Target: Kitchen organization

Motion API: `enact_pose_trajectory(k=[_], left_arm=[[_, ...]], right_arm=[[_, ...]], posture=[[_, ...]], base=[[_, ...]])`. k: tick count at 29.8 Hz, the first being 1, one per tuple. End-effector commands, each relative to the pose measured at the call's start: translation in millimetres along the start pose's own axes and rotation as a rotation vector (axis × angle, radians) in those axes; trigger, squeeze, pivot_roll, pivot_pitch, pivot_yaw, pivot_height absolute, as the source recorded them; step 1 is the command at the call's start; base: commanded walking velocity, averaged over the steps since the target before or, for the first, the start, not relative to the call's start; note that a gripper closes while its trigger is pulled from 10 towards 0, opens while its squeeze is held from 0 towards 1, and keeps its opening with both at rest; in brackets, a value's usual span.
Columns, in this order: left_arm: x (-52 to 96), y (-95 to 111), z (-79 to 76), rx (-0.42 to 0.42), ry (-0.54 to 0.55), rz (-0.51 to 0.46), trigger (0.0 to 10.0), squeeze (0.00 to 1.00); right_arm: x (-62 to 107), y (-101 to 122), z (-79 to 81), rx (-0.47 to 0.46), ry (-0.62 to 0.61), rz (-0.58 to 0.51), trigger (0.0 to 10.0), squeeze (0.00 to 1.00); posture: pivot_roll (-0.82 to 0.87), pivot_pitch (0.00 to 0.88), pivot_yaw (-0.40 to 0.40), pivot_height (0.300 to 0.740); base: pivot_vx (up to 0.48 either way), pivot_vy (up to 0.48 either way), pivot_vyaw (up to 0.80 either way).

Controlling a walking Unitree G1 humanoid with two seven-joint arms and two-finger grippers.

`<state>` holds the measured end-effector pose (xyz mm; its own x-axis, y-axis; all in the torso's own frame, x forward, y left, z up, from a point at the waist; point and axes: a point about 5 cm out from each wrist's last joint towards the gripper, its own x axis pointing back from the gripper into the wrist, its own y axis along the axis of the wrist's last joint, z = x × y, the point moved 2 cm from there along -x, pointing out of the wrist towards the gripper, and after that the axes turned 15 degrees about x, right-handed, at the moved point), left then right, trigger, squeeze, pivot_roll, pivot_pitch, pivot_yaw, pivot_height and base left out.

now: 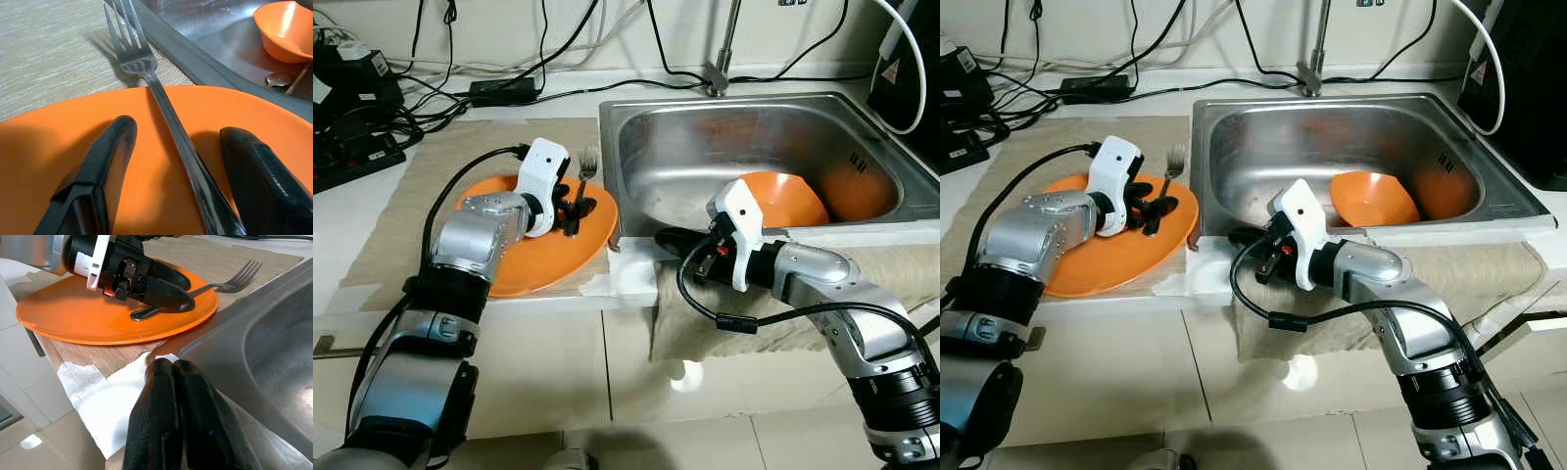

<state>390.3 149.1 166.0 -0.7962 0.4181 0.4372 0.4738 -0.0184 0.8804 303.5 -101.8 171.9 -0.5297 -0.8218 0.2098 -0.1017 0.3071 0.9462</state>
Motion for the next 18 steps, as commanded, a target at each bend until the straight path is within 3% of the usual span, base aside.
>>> enact_pose_trajectory(k=[1,9,16,18], left_arm=[[-0.7,-11.4,-0.2,0.044,-0.014,0.037,0.0,0.0],[9.5,25.4,-7.5,0.077,-0.062,-0.099,0.0,0.0],[13.3,33.5,-6.6,0.11,-0.066,-0.139,0.0,0.0],[13.7,35.9,-8.3,0.079,-0.068,-0.154,0.0,0.0]], right_arm=[[-0.5,6.0,-3.4,0.024,-0.01,-0.011,10.0,0.0],[0.4,5.3,-3.6,0.023,-0.009,-0.009,10.0,0.0],[0.6,5.2,-3.8,0.025,-0.009,-0.008,10.0,0.0],[0.6,5.3,-4.0,0.026,-0.009,-0.007,10.0,0.0]], posture=[[0.05,0.016,0.034,0.74],[0.05,0.02,0.031,0.74],[0.05,0.018,0.029,0.74],[0.05,0.019,0.027,0.74]], base=[[0.0,0.0,0.0],[0.0,0.0,0.0],[0.0,0.0,0.0],[0.0,0.0,0.0]])
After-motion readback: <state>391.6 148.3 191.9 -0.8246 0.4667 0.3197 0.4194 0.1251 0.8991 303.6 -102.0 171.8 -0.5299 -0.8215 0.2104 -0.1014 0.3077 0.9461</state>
